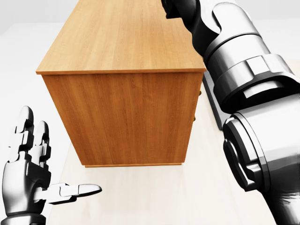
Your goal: Put the bowl on the top of the cabinet.
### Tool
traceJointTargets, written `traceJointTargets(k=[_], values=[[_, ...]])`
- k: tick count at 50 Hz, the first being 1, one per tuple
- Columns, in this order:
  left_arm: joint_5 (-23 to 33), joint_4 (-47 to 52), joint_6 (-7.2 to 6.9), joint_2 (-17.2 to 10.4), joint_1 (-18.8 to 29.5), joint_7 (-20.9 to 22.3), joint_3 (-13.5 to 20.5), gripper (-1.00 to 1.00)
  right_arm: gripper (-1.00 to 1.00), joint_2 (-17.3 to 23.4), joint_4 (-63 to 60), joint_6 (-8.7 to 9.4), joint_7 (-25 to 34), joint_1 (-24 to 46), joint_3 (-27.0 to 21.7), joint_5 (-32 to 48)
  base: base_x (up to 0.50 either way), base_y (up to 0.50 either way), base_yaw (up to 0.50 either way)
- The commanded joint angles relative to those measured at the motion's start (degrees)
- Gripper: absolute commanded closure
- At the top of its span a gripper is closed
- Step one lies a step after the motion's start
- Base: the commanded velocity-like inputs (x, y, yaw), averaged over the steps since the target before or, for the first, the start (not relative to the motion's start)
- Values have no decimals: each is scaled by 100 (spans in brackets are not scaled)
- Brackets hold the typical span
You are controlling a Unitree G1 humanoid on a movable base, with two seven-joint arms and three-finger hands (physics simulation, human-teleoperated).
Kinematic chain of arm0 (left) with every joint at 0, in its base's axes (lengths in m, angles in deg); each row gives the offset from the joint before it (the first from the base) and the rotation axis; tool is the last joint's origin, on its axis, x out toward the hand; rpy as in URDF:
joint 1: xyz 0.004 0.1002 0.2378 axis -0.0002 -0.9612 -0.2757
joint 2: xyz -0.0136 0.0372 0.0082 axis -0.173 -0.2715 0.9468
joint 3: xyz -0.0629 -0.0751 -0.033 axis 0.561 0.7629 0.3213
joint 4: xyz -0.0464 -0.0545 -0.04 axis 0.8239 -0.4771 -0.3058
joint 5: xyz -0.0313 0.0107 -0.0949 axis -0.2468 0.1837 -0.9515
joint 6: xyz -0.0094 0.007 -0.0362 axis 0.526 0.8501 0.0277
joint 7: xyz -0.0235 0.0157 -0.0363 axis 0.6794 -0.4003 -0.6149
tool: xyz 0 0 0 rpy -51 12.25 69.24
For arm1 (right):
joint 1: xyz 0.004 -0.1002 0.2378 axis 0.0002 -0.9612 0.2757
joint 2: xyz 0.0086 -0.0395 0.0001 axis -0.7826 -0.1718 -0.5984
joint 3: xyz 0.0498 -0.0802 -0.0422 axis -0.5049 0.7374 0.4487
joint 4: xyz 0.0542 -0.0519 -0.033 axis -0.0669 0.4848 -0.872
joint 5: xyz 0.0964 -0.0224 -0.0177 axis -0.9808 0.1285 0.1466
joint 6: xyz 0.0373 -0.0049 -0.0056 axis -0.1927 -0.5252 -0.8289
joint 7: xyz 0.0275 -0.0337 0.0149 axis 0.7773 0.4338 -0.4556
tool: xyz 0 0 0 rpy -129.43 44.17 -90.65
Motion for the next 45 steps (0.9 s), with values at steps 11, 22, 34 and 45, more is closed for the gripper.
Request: traceJointTargets(k=[11,22,34,45], values=[[-23,-68,0,-9,66,-23,36,-100,100,-291,-94,0,-176,-196,61,33,0,0,0],[-22,-64,0,-8,40,12,15,-100,100,-444,-100,0,-237,-325,113,53,0,0,0],[-21,-43,0,-10,4,56,-9,-100,100,-501,-98,0,-236,-420,134,67,0,0,0],[-5,-47,0,-3,-11,68,-24,-100,-100,-483,-97,0,-145,-433,133,69,0,0,0]])
